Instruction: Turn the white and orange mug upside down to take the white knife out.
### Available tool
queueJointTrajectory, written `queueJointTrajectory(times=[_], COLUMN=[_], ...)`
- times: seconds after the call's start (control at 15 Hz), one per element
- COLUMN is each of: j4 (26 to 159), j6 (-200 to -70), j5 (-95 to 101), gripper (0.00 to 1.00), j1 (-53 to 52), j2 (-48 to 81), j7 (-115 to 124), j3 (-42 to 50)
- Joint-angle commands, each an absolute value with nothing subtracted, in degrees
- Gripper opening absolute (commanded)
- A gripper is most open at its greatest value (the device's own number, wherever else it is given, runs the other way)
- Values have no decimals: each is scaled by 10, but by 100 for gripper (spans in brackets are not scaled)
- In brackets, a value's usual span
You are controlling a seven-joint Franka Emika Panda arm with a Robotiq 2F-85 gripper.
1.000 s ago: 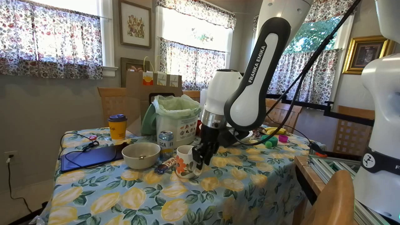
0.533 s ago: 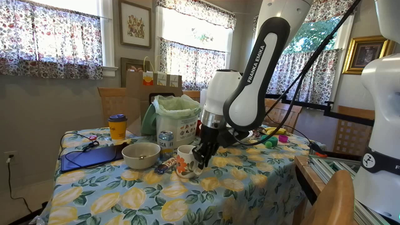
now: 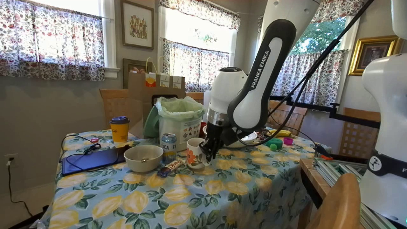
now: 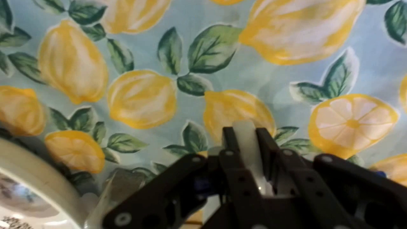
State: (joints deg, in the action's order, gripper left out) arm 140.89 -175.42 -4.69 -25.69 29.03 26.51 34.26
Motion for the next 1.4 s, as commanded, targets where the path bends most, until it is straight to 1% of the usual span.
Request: queueJointTrajectory(times=[0.0, 0.2, 0.47, 0.8, 1.33], j4=[1414, 1415, 1416, 1415, 1418], j6=[-1758, -1730, -1674, -1626, -1589], j5=[-45, -65, -56, -50, -51], gripper=[5, 5, 5, 5, 5], j1=[-404, -488, -570, -644, -714], j2=[332, 370, 418, 484, 557], j7=[331, 354, 386, 422, 451], j3=[480, 545, 607, 661, 713])
